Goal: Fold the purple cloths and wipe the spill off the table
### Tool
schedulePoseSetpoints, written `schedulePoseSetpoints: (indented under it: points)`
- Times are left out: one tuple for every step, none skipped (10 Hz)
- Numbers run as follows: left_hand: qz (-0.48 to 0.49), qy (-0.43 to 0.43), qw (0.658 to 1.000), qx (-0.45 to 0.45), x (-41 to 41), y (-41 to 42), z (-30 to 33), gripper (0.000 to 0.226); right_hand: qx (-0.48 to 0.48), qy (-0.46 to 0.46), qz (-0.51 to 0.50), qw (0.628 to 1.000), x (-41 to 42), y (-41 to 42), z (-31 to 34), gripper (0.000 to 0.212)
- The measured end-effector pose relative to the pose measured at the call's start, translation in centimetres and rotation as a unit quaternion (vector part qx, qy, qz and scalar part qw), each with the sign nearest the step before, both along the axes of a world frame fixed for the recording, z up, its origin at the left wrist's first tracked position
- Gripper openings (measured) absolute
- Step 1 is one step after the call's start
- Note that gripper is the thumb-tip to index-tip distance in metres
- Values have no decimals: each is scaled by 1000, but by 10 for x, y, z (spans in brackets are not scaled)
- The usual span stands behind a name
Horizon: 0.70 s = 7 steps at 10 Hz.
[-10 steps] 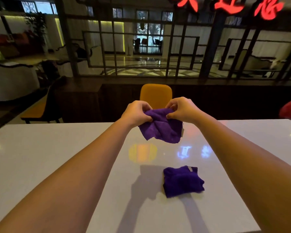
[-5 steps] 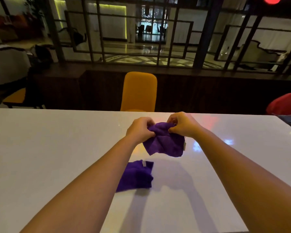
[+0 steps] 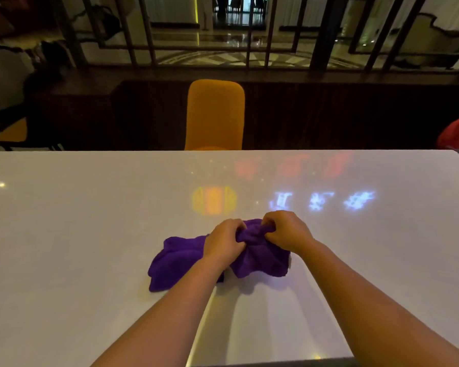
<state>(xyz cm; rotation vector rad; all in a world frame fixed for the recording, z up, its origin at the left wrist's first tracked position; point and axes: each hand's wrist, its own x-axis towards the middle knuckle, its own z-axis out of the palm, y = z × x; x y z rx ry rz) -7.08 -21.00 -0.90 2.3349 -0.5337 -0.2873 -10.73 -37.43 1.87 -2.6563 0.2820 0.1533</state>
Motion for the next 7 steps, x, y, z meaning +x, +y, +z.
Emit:
schedulePoseSetpoints:
  points:
    - [5,4,1000,13,1,-7,-20,23,4,10,-4,1000,0,-4,-23,19]
    - [-3,20,999,33,3,-16,-36,25,3,17,-9,1000,-1,-11,-43,17]
    - [-21,29,998,60,2,-24,-45,25,6,33,-12,999,-3,-16,-57,16]
    - [-26,29,997,71,1,-30,-50,23,15,40,-14,999,-5,-22,-67,15]
    - [-27,32,996,83,1,-34,-50,23,16,49,-14,999,-6,-24,-68,14]
    - [-40,62,994,82,4,-33,-50,28,17,61,-13,998,-3,-29,-69,16]
    - [-53,74,991,99,13,-33,-35,40,14,61,-7,998,3,-32,-54,20]
